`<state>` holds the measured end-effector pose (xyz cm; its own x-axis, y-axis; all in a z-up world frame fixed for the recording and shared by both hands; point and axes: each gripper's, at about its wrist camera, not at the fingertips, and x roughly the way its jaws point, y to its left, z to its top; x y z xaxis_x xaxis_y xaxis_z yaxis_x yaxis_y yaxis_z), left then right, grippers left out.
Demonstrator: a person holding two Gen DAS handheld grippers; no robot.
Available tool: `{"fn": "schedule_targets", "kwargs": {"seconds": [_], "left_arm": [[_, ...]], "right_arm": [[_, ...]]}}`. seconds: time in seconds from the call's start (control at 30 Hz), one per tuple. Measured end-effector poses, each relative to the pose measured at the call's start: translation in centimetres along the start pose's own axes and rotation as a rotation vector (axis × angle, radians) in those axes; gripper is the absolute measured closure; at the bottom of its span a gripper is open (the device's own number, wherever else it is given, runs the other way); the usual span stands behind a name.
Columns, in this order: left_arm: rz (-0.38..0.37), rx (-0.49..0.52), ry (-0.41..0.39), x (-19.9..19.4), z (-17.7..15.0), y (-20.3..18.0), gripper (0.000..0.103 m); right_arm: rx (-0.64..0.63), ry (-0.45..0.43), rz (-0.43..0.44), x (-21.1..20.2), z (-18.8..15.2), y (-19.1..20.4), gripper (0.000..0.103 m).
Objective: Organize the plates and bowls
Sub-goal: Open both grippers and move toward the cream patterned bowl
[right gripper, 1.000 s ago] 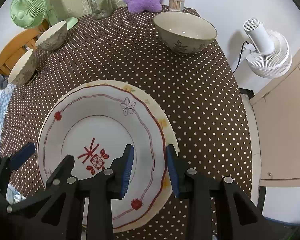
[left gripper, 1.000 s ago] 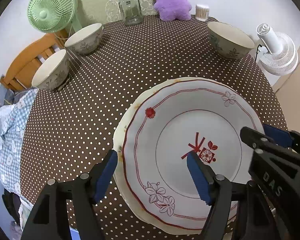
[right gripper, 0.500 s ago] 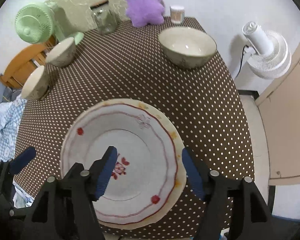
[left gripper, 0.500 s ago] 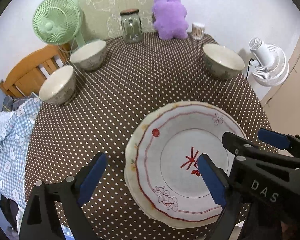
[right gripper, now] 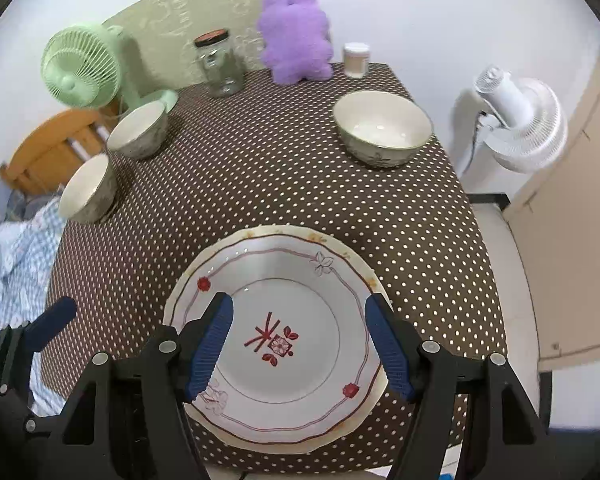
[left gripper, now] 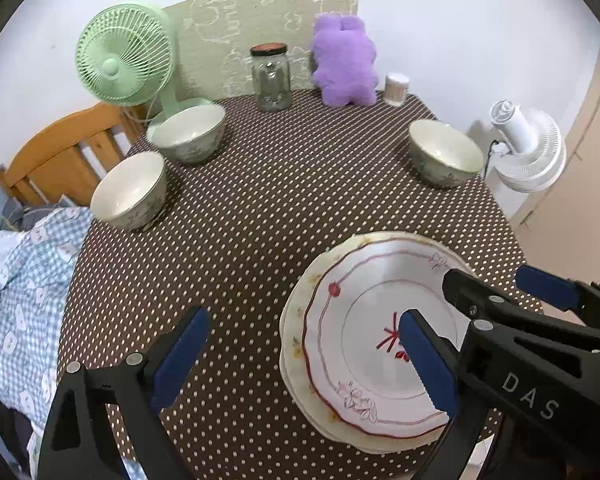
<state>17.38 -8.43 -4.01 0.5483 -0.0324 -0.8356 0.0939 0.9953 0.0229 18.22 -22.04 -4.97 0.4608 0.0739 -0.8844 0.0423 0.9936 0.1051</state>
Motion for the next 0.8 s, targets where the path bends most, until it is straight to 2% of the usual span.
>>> {"fn": "schedule_targets", "kwargs": {"seconds": [0.2, 0.37, 0.5, 0.67, 0.8], "left_arm": [[-0.051, 0.070, -0.028, 0.2, 1.3, 0.4, 0.007], [-0.065, 0.076, -0.040, 0.5, 1.9, 3.3, 0.007], [-0.033, 0.060, -0.042, 1.0, 2.3, 7.1, 0.010], [0.025, 0.008, -0.027, 1.8, 3.0, 12.3, 0.013], [0.059, -0.020, -0.047, 2.1, 4.1, 15.9, 0.013]], "right_arm": [[0.082, -0.051, -0.059, -1.0, 0.4, 0.4, 0.031], [0.096, -0.081, -0.074, -1.3, 0.8, 2.5, 0.031], [0.072, -0.083, -0.058, -0.7, 1.6, 5.5, 0.031], [0.024, -0.084, -0.016, 0.7, 3.2, 10.9, 0.031], [-0.011, -0.089, 0.024, 1.7, 4.7, 15.2, 0.031]]}}
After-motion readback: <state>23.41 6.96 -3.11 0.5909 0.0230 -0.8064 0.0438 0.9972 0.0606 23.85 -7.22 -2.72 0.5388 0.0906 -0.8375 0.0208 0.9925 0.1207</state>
